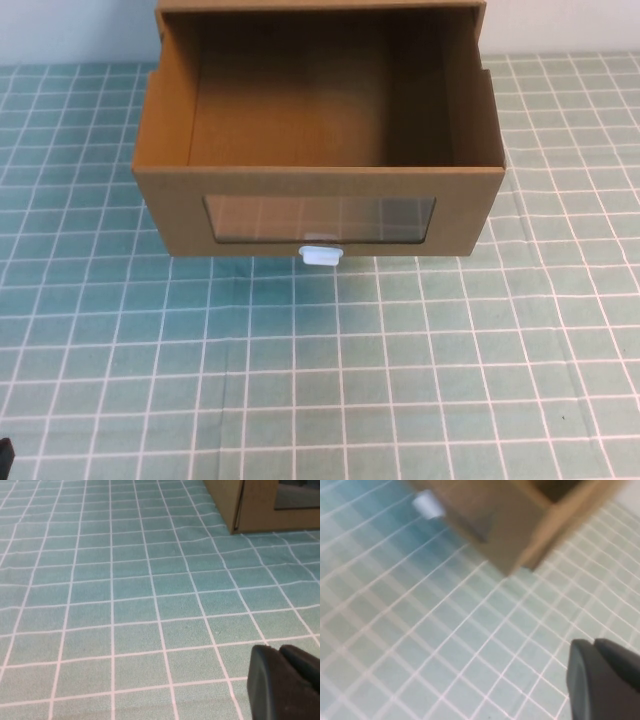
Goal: Open the shoe box
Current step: 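Pull the top drawer of the cardboard box fully open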
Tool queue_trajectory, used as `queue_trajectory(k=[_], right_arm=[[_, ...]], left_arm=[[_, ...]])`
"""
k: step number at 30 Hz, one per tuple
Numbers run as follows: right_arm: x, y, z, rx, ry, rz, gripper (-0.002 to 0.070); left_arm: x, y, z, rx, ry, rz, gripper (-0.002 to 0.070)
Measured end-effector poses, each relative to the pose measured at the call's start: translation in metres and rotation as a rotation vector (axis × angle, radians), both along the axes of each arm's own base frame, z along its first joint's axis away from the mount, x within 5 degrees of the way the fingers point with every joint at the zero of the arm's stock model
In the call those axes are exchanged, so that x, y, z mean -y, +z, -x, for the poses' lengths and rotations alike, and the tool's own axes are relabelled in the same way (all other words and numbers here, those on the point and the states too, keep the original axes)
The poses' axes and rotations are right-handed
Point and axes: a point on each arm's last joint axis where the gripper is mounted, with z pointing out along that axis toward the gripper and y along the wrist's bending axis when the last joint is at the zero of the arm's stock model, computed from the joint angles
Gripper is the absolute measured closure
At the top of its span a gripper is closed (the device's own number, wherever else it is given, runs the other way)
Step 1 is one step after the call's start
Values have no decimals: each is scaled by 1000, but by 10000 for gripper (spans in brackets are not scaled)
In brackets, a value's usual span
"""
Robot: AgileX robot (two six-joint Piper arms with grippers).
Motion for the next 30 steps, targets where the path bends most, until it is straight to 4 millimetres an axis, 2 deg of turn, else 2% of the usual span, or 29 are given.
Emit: queue_trajectory(k=[3,6,8,11,14,18,24,30], right_arm=[[19,5,11,-2,-101,-188,689],[33,2,29,83,-169,-417,690],[40,-9,42,159,-200,-550,689],[45,-37,51,228,-267,-643,689],[50,-61,55,310,-321,-635,689],[54,-87,50,400,-346,-531,689],[48,-146,35,275,-377,-506,689],[51,-188,35,245,-448,-477,689]], left_arm=[[0,0,0,0,0,0,680],[0,0,0,0,0,0,680],[0,0,0,0,0,0,680],[0,0,0,0,0,0,680],[0,0,0,0,0,0,680],[0,0,0,0,0,0,680],[0,0,0,0,0,0,680],[0,0,0,0,0,0,680]])
